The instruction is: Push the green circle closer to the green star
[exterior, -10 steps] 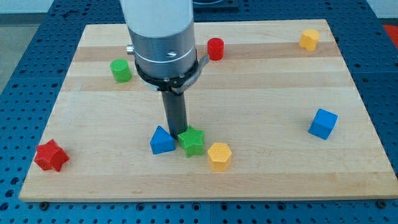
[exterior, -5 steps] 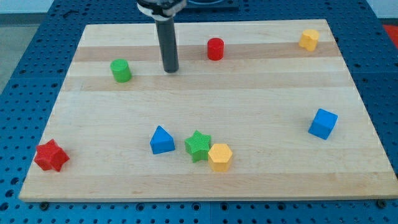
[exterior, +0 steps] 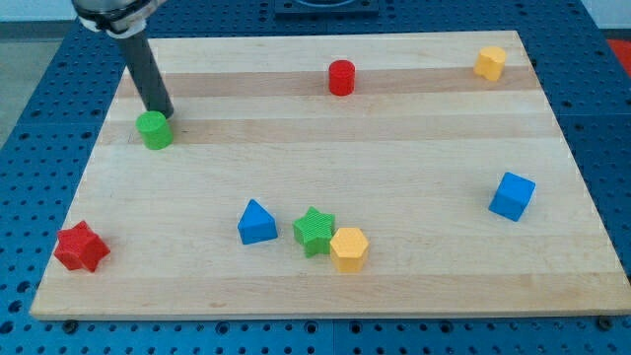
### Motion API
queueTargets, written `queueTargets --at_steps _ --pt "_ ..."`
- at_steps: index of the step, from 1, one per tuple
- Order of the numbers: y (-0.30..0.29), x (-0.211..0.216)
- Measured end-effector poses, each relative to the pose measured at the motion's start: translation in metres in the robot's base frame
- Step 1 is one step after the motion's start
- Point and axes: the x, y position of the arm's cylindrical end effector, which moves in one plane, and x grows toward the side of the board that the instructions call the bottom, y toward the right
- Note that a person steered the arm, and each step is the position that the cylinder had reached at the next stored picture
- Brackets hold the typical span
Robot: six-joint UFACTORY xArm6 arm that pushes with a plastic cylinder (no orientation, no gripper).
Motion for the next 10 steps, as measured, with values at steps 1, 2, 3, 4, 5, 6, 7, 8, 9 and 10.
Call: queueTargets --at_steps 1,2,3,4,5,6,7,8,9,10 --pt "-0.015 0.012" --pt "0.013 0.051" --pt "0.057 0.067" --pt "0.077 0.084" --pt "0.084 0.113" --pt "0.083 0.118" --pt "0.083 0.132" --pt "0.084 0.174" --pt "0.084 0.197" --pt "0.09 0.213"
